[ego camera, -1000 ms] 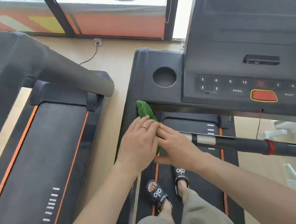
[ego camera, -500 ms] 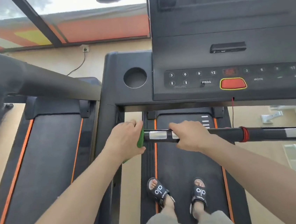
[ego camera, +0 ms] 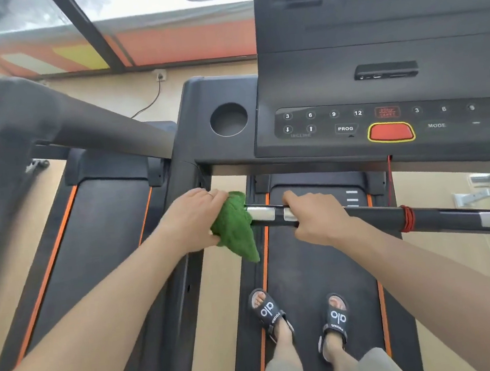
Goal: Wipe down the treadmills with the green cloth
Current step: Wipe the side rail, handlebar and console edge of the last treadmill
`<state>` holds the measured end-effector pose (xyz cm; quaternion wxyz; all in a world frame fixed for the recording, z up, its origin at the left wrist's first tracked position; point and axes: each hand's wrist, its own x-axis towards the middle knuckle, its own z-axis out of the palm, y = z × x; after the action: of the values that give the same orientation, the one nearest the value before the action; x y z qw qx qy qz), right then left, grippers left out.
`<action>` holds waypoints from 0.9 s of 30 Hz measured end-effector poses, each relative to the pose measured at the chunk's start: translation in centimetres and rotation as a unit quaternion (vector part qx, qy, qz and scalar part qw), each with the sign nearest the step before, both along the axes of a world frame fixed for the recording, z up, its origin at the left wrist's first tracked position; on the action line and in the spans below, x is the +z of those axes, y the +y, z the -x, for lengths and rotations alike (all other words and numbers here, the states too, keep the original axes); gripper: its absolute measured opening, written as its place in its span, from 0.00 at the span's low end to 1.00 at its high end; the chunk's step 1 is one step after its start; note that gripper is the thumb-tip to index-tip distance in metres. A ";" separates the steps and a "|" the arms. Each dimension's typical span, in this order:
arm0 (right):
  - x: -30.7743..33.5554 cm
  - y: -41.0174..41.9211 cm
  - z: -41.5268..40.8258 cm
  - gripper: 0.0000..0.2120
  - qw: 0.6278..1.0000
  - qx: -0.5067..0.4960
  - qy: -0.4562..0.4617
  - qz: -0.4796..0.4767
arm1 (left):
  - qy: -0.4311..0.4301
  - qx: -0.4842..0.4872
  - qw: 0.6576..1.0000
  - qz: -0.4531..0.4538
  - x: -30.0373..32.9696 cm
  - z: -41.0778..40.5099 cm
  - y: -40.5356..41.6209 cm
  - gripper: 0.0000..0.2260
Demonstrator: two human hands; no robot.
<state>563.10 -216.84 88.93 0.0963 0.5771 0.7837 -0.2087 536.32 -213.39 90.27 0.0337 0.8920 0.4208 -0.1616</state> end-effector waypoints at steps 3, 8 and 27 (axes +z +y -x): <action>0.0 -0.2 0.1 0.18 1.000 0.003 -0.010 -0.023 | -0.014 0.023 0.999 0.046 -0.2 -4.5 -0.3 0.23; -0.1 0.2 0.5 0.21 1.000 -0.013 0.003 0.013 | -0.042 0.079 0.993 0.080 -1.4 -11.3 -0.3 0.21; -0.7 -1.2 -7.7 0.18 0.998 -0.057 -0.031 0.020 | -0.031 0.082 0.989 0.121 -0.5 -7.1 0.7 0.14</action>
<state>570.79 -218.05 88.28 0.1196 0.6251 0.7417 -0.2118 543.38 -212.68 89.73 0.1676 0.8485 0.4685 -0.1801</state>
